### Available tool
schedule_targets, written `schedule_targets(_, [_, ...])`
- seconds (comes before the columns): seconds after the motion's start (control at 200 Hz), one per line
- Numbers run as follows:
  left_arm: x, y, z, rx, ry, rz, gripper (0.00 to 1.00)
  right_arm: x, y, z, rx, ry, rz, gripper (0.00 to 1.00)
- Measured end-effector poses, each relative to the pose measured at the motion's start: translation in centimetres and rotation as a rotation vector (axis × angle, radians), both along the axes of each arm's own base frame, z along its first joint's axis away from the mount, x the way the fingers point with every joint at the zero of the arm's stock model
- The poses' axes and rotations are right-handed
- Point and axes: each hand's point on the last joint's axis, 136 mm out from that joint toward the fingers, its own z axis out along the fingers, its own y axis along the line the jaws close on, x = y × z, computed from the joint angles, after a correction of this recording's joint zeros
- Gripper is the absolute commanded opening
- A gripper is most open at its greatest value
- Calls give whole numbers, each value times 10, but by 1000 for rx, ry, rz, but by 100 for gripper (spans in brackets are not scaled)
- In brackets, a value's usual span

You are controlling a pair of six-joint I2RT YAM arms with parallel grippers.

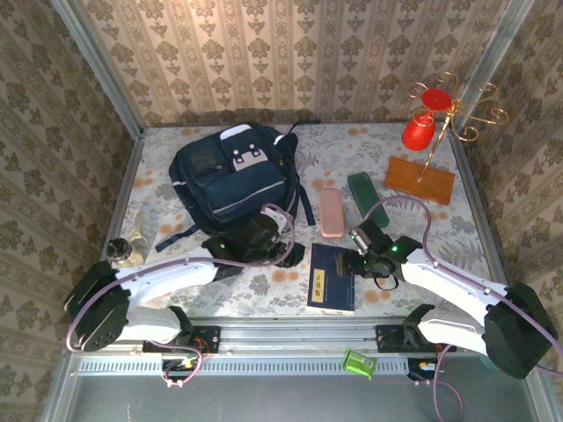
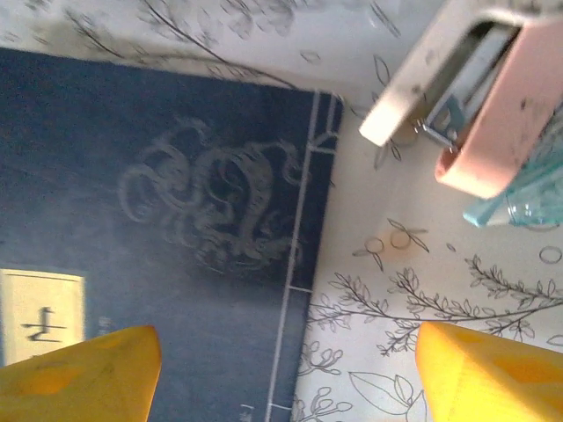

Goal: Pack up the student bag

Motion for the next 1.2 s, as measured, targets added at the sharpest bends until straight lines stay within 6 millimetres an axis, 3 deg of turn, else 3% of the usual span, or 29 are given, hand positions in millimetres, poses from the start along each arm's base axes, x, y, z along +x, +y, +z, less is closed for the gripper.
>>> schedule_targets(0.215, [-27, -26, -44, 36, 166, -68, 69, -1, 0, -12, 23, -7, -29, 66])
schedule_targets(0.395, [-24, -44, -66, 56, 231, -66, 64, -8, 1, -30, 63, 0, -55, 52])
schedule_targets(0.505, [-25, -54, -76, 52, 266, -81, 58, -6, 1, -30, 84, -17, -73, 47])
schedule_targets(0.675, [-25, -66, -84, 42, 307, -92, 44, -6, -1, -30, 110, -50, -103, 40])
schedule_targets(0.85, [-28, -72, -80, 7, 323, -117, 33, -5, 0, -29, 164, -91, -142, 33])
schedule_targets(1.2, [-13, -68, -85, -9, 343, -79, 31, 0, 8, -29, 216, -104, -163, 28])
